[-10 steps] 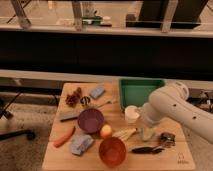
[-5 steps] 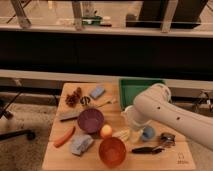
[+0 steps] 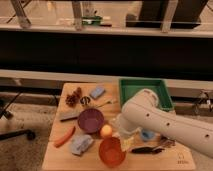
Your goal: Place pepper in paper cup
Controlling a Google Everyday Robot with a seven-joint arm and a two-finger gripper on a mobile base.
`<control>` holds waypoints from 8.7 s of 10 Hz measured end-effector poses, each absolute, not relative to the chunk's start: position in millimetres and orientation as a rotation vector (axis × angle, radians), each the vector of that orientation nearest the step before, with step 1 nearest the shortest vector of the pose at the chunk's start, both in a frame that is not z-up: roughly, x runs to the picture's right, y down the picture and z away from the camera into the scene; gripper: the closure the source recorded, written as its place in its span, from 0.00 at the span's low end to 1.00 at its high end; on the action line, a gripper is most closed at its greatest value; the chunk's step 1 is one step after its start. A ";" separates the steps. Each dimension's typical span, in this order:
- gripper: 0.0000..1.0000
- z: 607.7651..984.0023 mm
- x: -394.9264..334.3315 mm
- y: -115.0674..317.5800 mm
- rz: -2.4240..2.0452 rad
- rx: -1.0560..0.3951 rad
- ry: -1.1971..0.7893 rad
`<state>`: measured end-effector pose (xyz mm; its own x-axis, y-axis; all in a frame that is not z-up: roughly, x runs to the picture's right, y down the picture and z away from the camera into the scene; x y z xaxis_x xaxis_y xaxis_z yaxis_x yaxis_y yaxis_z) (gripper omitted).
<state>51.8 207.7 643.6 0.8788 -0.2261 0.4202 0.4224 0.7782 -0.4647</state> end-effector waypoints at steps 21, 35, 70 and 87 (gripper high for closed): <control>0.20 645.4 -67.5 238.7 -0.493 -0.527 -0.574; 0.20 675.2 -142.1 254.7 -0.491 -0.541 -0.662; 0.20 739.0 -223.3 260.5 -0.323 -0.719 -0.770; 0.20 774.8 -238.8 269.4 -0.289 -0.777 -0.766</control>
